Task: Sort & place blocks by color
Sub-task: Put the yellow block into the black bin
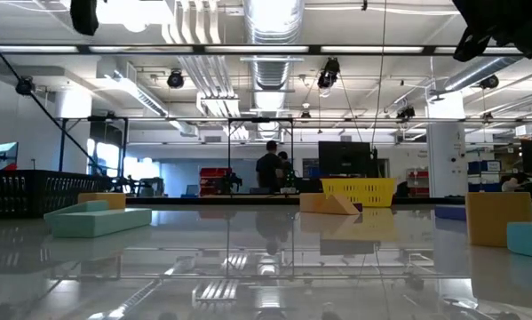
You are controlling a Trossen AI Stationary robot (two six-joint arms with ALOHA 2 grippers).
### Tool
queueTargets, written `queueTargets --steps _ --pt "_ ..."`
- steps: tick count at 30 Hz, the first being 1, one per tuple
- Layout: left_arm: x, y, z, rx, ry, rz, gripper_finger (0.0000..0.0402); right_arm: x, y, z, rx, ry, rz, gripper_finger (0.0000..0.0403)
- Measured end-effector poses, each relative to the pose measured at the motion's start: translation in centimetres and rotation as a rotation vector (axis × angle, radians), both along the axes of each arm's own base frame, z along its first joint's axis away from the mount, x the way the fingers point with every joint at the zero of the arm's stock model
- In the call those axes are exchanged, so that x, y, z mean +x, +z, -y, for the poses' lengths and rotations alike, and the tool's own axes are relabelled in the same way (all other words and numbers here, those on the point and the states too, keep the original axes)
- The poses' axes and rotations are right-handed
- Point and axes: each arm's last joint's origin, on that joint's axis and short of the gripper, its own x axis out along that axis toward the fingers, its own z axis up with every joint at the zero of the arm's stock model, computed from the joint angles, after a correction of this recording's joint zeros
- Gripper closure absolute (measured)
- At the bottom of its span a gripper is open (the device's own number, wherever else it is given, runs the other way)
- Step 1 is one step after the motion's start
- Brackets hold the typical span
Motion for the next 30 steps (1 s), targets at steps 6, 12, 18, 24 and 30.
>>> queueTargets --steps 6,12,18,24,30 --pt "3.5 1.0 1.7 -0.065 -0.044 -0.113 0.0396 -0.1 0.3 0.0 0.037 0.018 0.006 0.0394" --pt "6.8 1.1 3.3 -0.188 -0.045 -0.232 0.0396 -0.1 0.4 0.0 0.033 0.015 0.007 0.0394" --pt "8.9 0.9 4.6 -0.405 -0.095 -0.425 0.0401 -0.1 0.4 0.0 0.033 0.015 0.008 0.0394" --pt "10.6 -1.4 6.2 -0.689 -0.117 -0.772 0.0401 -0.2 0.7 0.0 0.034 0.015 0.014 0.0394" --pt "11.6 -5.3 7.6 -0.885 -0.048 -1.207 0.0401 -0.3 1.2 0.0 0.033 0.015 0.030 0.0394"
